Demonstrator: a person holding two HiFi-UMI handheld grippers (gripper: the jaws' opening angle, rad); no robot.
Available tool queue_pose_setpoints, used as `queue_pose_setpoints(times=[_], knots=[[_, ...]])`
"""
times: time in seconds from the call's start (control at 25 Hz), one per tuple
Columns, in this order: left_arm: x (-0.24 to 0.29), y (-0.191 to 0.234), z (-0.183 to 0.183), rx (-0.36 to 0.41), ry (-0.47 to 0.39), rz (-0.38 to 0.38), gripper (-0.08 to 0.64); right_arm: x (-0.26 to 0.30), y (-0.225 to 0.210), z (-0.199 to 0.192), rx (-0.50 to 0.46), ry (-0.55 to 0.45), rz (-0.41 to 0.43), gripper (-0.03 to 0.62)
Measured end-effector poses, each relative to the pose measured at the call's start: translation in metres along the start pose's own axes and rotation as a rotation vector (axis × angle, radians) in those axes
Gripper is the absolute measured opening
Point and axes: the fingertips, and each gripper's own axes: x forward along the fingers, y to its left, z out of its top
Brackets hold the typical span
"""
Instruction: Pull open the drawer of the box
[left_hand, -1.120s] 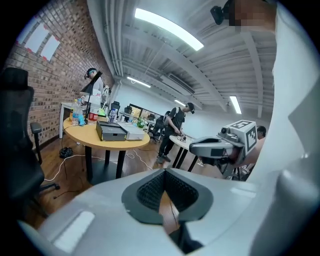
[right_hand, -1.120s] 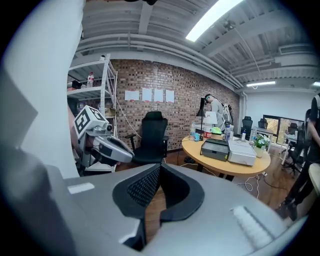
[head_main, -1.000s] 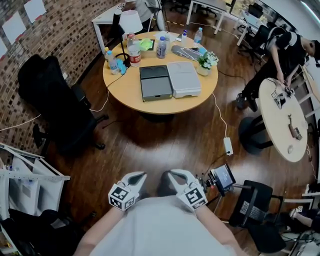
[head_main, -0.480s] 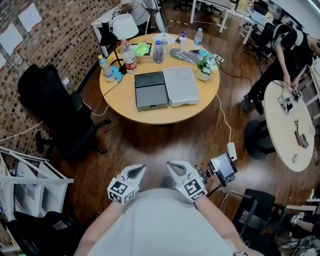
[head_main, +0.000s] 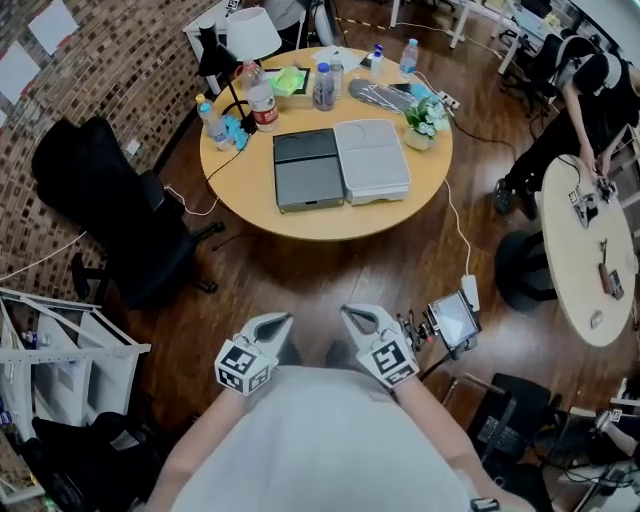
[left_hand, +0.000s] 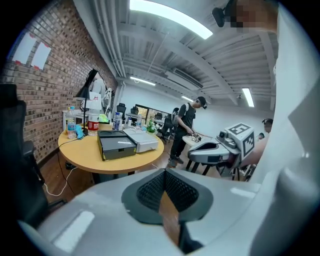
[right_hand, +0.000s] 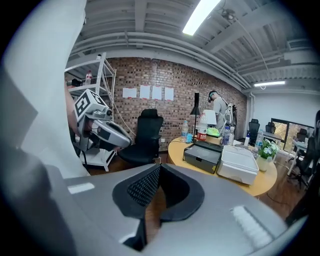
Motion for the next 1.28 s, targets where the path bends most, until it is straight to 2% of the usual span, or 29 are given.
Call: queue_pose_setpoints(times=[0.24,0.56,0.88,1.12,1.28], knots=[[0.008,0.035,-0.004,-0.018,0.020,-0.076,0.006,0.040,-0.009,0.008,-0.011,0.053,-0.029,0.006],[0.014,0.098,0.022,0.020,0.023,-0.188,0.006,0.108,-0.020,0.025,-0.081,0.143,-0.089,0.006],[0.000,0.160,0.027,0.021,0.040,-0.229,0.006,0.157,-0.025,0.038,-0.169,0.246,-0.136,0.006],[-0.006,0.185,0.023,0.049,0.060,-0.245,0.006,0.170,-0.040,0.030,-0.195,0.309,-0.216,0.006],[-0.003,0.194,0.025,0.055,0.066,-0.245,0.006,0.176,-0.049,0.023,-0.232,0.352,-0.233,0.006]])
